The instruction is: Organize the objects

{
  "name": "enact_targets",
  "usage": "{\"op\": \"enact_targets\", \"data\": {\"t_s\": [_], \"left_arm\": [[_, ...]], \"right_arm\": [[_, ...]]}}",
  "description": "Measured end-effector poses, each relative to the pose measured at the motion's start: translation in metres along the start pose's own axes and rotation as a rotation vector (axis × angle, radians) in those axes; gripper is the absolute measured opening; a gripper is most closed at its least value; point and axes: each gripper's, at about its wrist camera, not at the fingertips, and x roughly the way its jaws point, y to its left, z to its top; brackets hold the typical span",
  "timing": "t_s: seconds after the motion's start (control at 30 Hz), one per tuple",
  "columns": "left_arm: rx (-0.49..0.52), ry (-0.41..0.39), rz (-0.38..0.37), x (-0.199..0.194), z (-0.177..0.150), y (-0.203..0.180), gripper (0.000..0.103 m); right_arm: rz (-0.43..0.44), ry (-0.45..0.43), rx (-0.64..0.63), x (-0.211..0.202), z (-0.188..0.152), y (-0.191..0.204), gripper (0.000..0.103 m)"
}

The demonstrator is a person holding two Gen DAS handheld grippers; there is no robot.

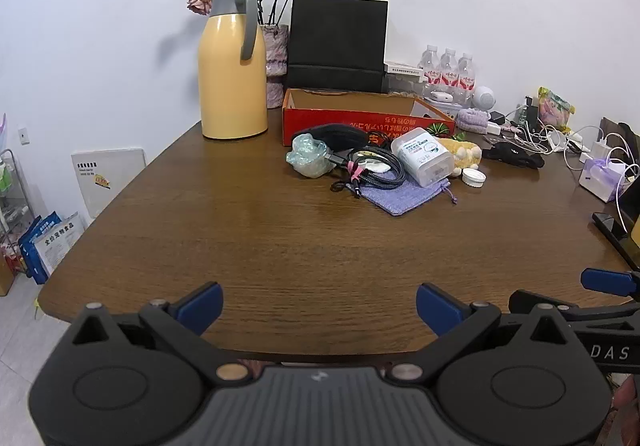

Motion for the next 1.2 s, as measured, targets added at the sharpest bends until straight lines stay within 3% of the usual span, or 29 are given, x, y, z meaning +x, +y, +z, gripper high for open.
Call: {"op": "enact_targets", "data": {"t_s": [1.0, 1.2], "left_arm": [[0.009, 0.012, 0.006, 0.002, 0.000, -0.001, 0.103], [-0.016, 0.009, 0.009, 0.010, 0.003, 0.004, 0.102]], "right_arm": [[0.006, 0.026, 0.000, 0.007, -0.001, 0.000, 0.103], [0.073, 0.028, 0.020, 0.014, -0.001, -0.002, 0.103]]}}
